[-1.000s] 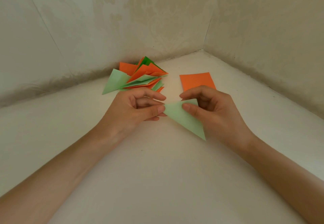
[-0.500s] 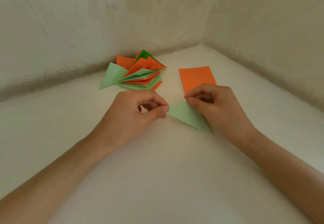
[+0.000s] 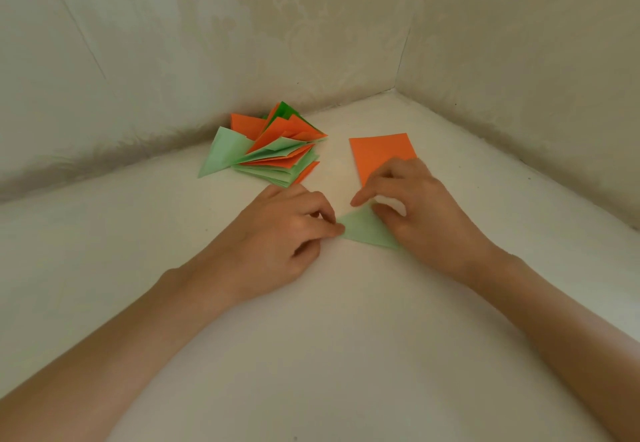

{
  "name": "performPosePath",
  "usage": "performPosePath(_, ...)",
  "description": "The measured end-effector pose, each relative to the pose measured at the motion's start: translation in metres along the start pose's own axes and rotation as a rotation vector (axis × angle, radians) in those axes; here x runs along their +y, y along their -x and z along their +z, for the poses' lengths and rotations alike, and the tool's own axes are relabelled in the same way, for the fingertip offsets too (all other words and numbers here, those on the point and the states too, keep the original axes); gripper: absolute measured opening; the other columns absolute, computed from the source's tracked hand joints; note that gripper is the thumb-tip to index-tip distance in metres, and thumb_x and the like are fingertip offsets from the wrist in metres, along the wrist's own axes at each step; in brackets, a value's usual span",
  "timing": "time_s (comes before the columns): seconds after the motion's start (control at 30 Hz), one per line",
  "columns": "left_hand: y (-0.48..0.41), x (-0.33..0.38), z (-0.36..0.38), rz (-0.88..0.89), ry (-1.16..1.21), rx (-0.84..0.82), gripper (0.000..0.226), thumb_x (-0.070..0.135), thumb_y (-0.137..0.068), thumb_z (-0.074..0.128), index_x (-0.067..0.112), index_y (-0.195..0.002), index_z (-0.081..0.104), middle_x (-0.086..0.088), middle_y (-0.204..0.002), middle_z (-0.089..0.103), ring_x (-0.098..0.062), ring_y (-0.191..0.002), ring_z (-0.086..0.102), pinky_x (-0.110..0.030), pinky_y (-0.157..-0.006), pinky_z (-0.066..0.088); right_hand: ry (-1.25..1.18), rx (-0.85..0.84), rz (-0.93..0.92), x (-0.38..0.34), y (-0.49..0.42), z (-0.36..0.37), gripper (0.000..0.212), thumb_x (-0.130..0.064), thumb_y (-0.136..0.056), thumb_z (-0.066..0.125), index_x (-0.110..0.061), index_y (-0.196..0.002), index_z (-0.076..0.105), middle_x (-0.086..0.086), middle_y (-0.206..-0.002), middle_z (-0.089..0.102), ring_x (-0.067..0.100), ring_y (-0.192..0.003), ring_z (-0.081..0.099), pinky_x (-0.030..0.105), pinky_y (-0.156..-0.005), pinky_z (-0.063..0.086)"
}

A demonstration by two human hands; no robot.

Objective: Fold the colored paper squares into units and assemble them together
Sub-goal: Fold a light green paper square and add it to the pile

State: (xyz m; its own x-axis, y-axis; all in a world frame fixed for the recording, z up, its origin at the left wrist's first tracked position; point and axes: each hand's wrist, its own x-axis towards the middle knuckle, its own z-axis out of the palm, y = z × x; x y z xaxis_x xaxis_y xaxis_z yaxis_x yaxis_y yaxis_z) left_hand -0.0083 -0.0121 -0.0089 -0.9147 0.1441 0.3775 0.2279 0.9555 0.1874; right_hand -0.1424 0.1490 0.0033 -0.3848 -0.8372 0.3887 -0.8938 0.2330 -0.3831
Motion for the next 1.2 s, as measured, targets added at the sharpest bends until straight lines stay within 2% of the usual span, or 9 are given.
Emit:
performPosePath(0.13,0.001,0.004,-0.003,0.049,-0.126,-0.002,0.041,0.022,-0.081,0.038,0.018,-0.102,0.073,0.004,-0.09,0.065,-0.014,-0.086,0.045,-0.027,-0.07,0.025,0.187,-0.161,-0.249,-0.008,0.009,-0.005,0.049,-0.002,-0.073,0.032,-0.011,-0.098,0.073,0.006,-0.089,0.067,0.027,-0.074,0.062,0.033,-0.063,0.048)
performPosePath(0.23,0.002,0.006,-0.002,0.031,-0.169,-0.001,0.043,0.023,-0.082,0.036,0.019,-0.101,0.073,0.005,-0.089,0.066,-0.014,-0.085,0.043,-0.028,-0.07,0.025,0.375,-0.153,-0.35,-0.007,0.023,-0.008,0.049,-0.002,-0.08,0.029,-0.009,-0.101,0.072,0.009,-0.093,0.068,0.029,-0.076,0.065,0.035,-0.064,0.052)
performPosePath(0.3,0.003,0.007,-0.001,0.022,-0.182,0.001,0.043,0.023,-0.082,0.035,0.02,-0.102,0.073,0.005,-0.09,0.066,-0.014,-0.084,0.042,-0.029,-0.069,0.026,0.408,-0.114,-0.385,-0.003,0.034,-0.015,0.059,-0.004,-0.095,0.014,-0.008,-0.104,0.072,0.011,-0.093,0.068,0.031,-0.08,0.065,0.037,-0.066,0.052)
performPosePath(0.37,0.003,0.007,-0.001,0.023,-0.201,0.006,0.043,0.022,-0.082,0.035,0.02,-0.102,0.073,0.006,-0.09,0.066,-0.014,-0.084,0.042,-0.029,-0.068,0.026,0.434,-0.1,-0.382,0.002,0.047,-0.024,0.067,-0.006,-0.096,0.005,-0.008,-0.105,0.071,0.012,-0.095,0.068,0.032,-0.086,0.062,0.038,-0.068,0.05)
performPosePath(0.47,0.003,0.008,-0.001,0.033,-0.215,0.017,0.043,0.022,-0.082,0.035,0.019,-0.101,0.074,0.006,-0.088,0.066,-0.014,-0.082,0.042,-0.028,-0.067,0.025,0.499,-0.112,-0.35,0.012,0.062,-0.038,0.06,0.004,-0.075,0.022,-0.009,-0.103,0.072,0.011,-0.098,0.068,0.027,-0.093,0.049,0.037,-0.075,0.038)
performPosePath(0.6,0.003,0.009,0.0,0.037,-0.218,0.009,0.043,0.022,-0.082,0.035,0.018,-0.1,0.074,0.006,-0.088,0.066,-0.015,-0.081,0.047,-0.027,-0.067,0.03,0.496,-0.044,-0.316,0.009,0.063,-0.049,0.047,0.004,-0.071,0.031,-0.009,-0.082,0.075,0.009,-0.094,0.068,0.026,-0.091,0.048,0.036,-0.075,0.038)
performPosePath(0.77,0.003,0.01,-0.003,0.053,-0.247,-0.01,0.045,0.022,-0.082,0.034,0.017,-0.103,0.073,0.004,-0.09,0.065,-0.018,-0.081,0.051,-0.029,-0.069,0.034,0.361,-0.019,-0.234,-0.015,0.049,-0.01,0.054,-0.005,-0.072,0.031,-0.008,-0.109,0.069,0.01,-0.099,0.066,0.031,-0.082,0.062,0.035,-0.069,0.051)
performPosePath(1.0,0.018,-0.005,-0.02,0.155,-0.476,-0.042,0.048,0.009,-0.076,0.032,0.013,-0.101,0.073,-0.003,-0.093,0.067,-0.025,-0.085,0.06,-0.037,-0.081,0.033,0.404,-0.102,-0.173,-0.014,0.048,-0.005,0.056,-0.009,-0.07,0.029,-0.015,-0.109,0.07,0.006,-0.097,0.064,0.025,-0.075,0.061,0.032,-0.068,0.05)
performPosePath(1.2,0.02,0.011,-0.014,0.053,-0.333,0.008,0.043,0.015,-0.08,0.036,0.015,-0.104,0.072,0.0,-0.1,0.067,-0.018,-0.095,0.046,-0.032,-0.081,0.031,0.298,-0.093,-0.141,-0.016,0.045,-0.007,0.055,-0.009,-0.072,0.028,-0.018,-0.105,0.071,0.003,-0.094,0.063,0.024,-0.073,0.06,0.034,-0.066,0.05)
